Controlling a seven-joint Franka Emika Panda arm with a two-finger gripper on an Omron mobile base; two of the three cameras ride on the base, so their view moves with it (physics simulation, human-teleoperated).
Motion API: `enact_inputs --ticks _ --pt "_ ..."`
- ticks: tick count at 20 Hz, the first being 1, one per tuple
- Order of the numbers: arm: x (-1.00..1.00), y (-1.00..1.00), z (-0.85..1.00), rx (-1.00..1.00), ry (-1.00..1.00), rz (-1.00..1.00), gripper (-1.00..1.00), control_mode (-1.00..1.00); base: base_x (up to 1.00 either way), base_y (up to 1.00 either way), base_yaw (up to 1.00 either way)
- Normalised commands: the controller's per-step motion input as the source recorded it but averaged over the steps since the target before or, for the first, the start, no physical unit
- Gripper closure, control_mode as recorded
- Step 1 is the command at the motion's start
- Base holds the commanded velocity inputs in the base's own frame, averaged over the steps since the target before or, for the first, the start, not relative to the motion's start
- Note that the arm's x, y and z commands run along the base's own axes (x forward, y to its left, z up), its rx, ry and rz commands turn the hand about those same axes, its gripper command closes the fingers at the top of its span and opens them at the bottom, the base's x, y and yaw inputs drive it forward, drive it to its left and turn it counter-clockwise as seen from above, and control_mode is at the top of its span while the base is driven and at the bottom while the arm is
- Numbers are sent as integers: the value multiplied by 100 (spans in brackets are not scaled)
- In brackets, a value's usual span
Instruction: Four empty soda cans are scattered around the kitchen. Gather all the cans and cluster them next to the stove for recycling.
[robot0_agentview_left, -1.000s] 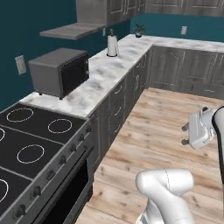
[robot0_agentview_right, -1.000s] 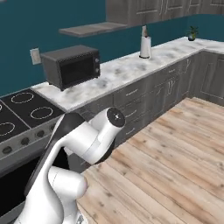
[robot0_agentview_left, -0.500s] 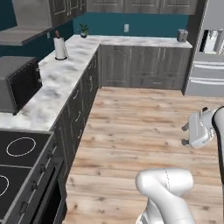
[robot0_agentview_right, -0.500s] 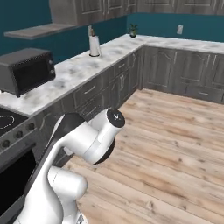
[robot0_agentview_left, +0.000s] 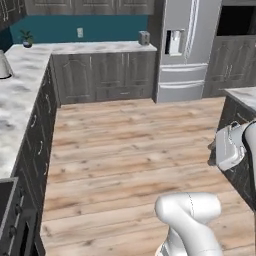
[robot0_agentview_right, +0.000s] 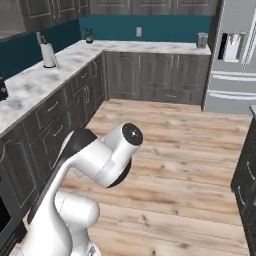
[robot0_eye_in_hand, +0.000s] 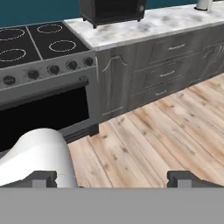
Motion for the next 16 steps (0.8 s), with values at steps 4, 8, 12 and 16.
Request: enact_inputs --ticks 4,8,12,16 --pt "0 0 0 0 0 0 -100 100 0 0 -50" --pt "0 0 0 0 0 0 -100 100 0 0 -50" --pt "0 0 0 0 0 0 -100 100 0 0 -50" --pt "0 0 0 0 0 0 -100 100 0 0 -50"
